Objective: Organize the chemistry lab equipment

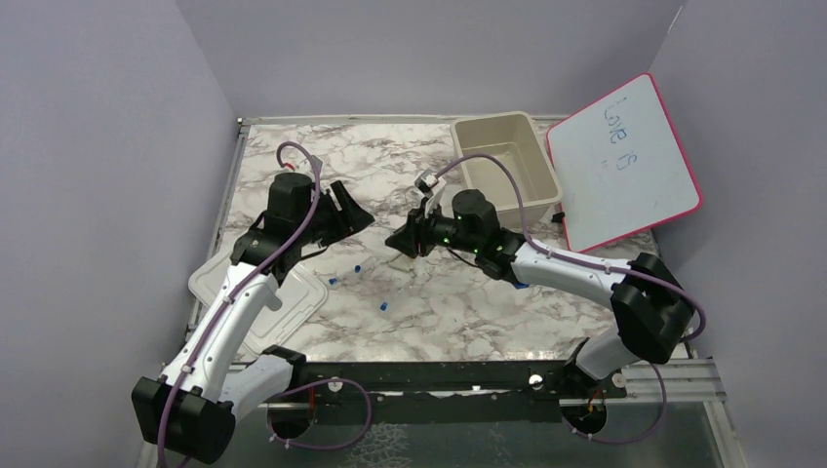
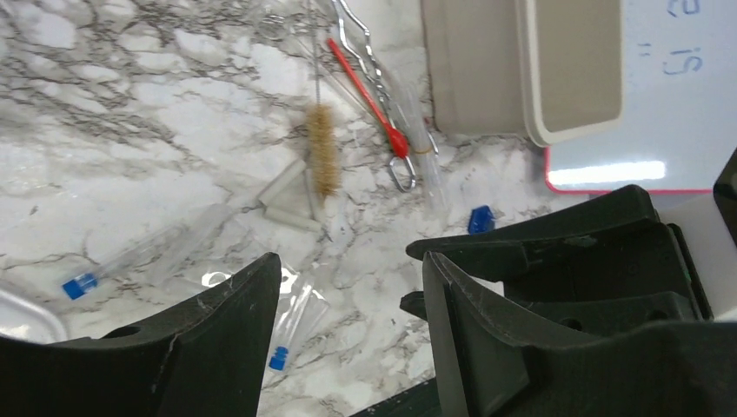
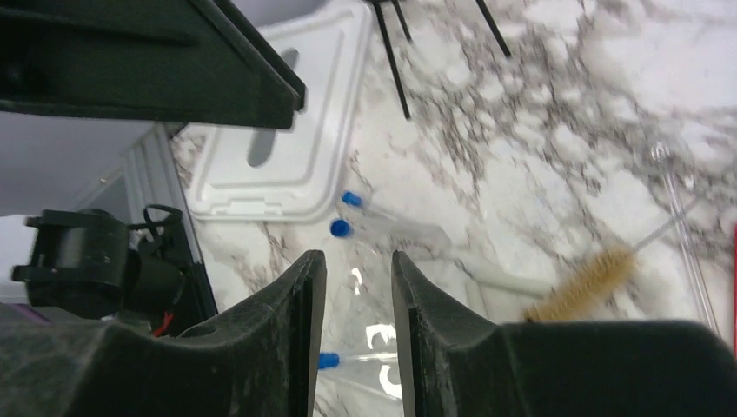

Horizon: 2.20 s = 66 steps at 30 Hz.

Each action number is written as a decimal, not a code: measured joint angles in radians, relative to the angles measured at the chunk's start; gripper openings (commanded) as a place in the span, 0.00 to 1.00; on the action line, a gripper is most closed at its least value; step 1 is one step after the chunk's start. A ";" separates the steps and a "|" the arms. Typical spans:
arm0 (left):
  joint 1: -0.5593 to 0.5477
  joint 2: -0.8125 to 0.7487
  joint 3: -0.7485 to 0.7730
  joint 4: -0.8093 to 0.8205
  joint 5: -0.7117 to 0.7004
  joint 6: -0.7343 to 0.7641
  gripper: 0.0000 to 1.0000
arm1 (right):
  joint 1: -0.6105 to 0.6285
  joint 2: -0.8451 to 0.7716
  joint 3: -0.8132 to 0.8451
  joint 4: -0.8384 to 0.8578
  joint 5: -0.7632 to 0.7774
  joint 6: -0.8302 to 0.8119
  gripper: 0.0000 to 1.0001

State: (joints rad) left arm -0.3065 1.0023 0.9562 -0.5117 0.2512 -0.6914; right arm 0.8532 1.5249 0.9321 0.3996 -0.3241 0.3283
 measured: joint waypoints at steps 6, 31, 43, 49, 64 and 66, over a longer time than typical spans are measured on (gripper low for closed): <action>0.000 -0.001 -0.032 -0.019 -0.090 0.021 0.63 | 0.000 0.029 0.047 -0.280 0.124 0.053 0.58; 0.000 -0.046 -0.095 -0.056 -0.224 0.105 0.64 | 0.165 0.198 0.167 -0.565 0.391 0.443 0.40; 0.000 -0.116 -0.095 -0.083 -0.359 0.124 0.64 | 0.214 0.335 0.321 -0.747 0.546 0.535 0.40; 0.000 -0.145 -0.097 -0.084 -0.376 0.134 0.64 | 0.232 0.384 0.393 -0.814 0.578 0.558 0.32; 0.000 -0.151 -0.123 -0.090 -0.375 0.158 0.64 | 0.241 0.401 0.423 -0.851 0.616 0.559 0.50; 0.000 -0.152 -0.127 -0.090 -0.375 0.158 0.64 | 0.241 0.401 0.425 -0.862 0.620 0.555 0.53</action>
State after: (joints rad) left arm -0.3065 0.8505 0.8291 -0.6018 -0.1242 -0.5331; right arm 1.0939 1.9263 1.3575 -0.4625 0.2955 0.8837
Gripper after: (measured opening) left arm 0.640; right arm 0.492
